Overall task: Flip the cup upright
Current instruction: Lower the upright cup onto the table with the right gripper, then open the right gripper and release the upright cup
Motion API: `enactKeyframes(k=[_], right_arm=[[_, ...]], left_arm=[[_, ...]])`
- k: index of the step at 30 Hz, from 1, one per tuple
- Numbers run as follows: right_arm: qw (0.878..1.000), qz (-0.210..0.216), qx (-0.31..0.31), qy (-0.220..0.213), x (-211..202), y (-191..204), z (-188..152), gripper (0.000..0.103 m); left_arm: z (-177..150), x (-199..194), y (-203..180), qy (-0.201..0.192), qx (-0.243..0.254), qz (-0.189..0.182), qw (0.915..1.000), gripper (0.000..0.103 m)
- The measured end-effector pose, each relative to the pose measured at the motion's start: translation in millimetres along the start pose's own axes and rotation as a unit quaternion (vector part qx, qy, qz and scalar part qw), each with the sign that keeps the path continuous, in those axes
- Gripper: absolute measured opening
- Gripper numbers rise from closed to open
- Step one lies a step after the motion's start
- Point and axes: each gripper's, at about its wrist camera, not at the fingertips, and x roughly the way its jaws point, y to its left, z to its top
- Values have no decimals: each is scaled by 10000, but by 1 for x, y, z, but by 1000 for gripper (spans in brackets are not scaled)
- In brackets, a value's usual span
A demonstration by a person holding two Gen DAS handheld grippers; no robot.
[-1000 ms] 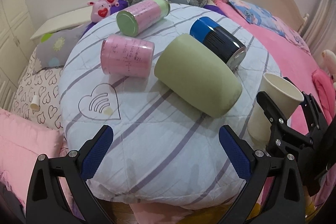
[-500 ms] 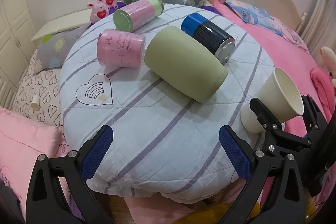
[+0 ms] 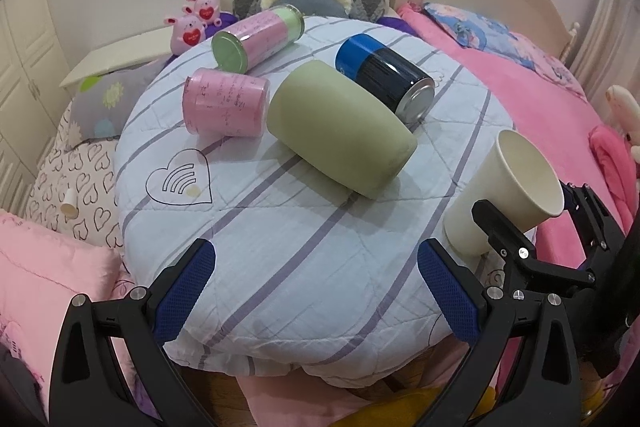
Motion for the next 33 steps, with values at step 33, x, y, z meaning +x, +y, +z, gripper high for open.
enactKeyframes(k=[33], right_arm=[[9942, 34, 622, -874, -70, -36, 16, 81]], left_arm=[[-2, -29, -37, -851, 129, -222, 9960, 103]])
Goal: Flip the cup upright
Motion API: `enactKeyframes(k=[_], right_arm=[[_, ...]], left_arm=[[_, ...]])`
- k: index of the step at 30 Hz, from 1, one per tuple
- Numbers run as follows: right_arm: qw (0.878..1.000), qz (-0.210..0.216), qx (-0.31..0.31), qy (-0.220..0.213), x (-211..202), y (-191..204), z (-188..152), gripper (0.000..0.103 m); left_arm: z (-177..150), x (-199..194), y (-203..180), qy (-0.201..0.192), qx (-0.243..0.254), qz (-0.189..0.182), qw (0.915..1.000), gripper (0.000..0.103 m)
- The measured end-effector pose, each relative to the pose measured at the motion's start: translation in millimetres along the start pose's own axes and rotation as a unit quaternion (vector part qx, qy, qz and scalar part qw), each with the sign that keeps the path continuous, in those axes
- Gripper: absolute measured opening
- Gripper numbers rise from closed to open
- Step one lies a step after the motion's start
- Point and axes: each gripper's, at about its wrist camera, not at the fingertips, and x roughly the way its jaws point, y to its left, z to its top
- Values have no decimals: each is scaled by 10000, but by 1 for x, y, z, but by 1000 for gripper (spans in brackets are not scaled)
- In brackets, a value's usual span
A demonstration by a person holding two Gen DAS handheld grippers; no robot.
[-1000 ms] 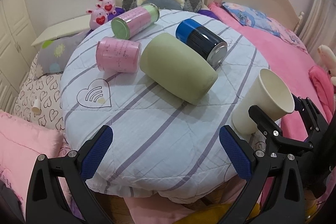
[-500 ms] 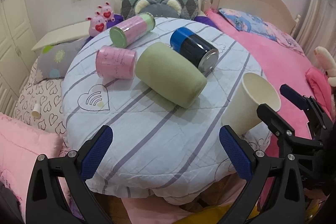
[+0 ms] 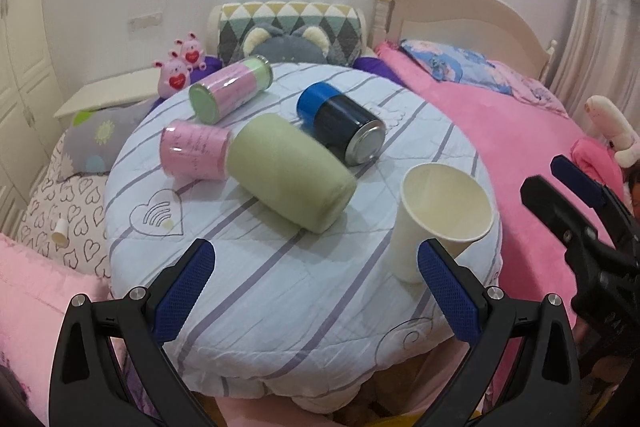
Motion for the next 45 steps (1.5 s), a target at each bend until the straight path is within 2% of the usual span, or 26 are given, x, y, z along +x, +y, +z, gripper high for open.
enactKeyframes(k=[4, 10, 18, 24, 32, 45], right_arm=[[9998, -126, 145, -89, -2, -10, 0, 81], [9991, -198, 322, -178, -4, -22, -6, 81], [9989, -219, 299, -295, -3, -26, -16, 82], [9991, -110, 253, -331, 0, -25, -24, 82], [9990, -16, 154, -416, 1, -23, -29, 82], [9992, 140, 59, -361, 4, -20, -30, 82]], left_arm=[[-1, -4, -5, -315, -72, -28, 9995, 103], [-5, -14, -14, -893, -83, 207, 9958, 103], [-12, -17, -20, -1315, -61, 181, 9911, 103], [-19, -18, -23, -1617, -15, 390, 9861, 103], [-23, -17, -23, -1854, 9, 522, 9813, 103], [-24, -17, -23, -1915, -5, 682, 9791, 103]])
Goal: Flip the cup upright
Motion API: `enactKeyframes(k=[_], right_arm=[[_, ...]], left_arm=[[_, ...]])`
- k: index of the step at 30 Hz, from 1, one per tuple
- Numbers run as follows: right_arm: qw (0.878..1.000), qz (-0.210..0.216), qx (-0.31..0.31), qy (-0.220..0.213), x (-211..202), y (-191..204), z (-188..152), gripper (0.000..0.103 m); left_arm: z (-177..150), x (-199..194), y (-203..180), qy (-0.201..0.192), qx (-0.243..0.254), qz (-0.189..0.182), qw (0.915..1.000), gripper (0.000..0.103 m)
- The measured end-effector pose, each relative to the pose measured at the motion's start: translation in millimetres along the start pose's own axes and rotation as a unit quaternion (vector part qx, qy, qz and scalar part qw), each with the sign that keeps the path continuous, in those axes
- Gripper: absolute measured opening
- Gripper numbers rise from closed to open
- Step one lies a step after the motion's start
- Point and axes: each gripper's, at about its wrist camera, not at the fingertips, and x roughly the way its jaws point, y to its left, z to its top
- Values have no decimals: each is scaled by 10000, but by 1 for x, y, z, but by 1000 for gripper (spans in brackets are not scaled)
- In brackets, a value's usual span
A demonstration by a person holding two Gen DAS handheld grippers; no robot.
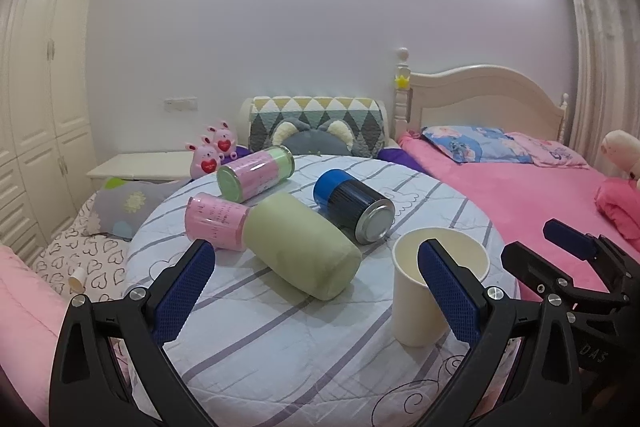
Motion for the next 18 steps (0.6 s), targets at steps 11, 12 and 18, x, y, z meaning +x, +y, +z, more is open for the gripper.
enactKeyframes(k=[11, 12, 18], right_arm=[[9999, 46, -28, 96, 5, 1, 0, 82], [9999, 43, -35, 103, 5, 1, 0, 82], [9999, 54, -57, 141, 7, 1, -1, 82]], left_arm=[[0, 3, 1, 0, 7, 42, 10000, 103], [0, 4, 1, 7, 5, 48, 10000, 103], [-1, 6, 1, 75, 28, 101, 9999, 103]])
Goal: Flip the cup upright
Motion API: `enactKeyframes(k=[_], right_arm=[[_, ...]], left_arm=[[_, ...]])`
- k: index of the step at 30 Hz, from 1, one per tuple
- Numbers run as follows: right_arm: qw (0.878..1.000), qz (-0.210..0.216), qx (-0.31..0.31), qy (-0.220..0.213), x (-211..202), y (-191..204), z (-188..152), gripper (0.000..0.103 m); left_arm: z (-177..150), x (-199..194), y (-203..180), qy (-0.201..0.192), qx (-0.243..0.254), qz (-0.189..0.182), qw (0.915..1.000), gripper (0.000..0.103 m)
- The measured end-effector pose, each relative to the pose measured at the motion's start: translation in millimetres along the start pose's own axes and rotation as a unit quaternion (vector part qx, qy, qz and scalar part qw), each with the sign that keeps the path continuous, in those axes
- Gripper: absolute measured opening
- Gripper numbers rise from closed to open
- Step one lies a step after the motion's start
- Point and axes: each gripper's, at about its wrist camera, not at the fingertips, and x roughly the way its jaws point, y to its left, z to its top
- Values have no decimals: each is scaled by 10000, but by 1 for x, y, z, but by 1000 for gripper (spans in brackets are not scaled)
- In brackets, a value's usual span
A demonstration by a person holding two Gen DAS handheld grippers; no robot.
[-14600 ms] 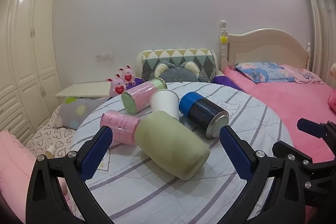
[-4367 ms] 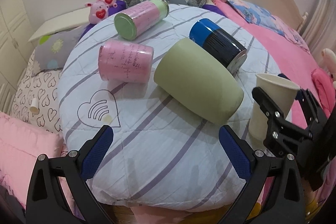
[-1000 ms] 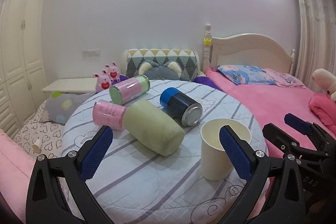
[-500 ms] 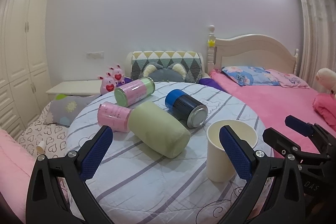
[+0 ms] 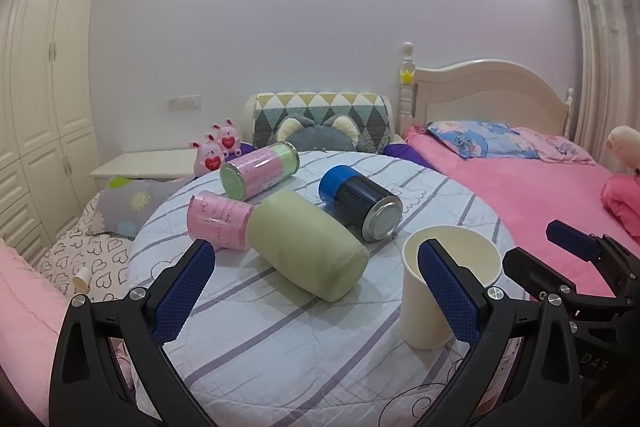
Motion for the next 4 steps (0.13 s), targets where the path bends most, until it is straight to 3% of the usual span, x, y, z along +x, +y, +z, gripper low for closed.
enactKeyframes(k=[4], right_arm=[[10000, 0, 3, 17, 2, -1, 0, 82]], left_arm=[[-1, 4, 1, 51, -48, 13, 10000, 103]])
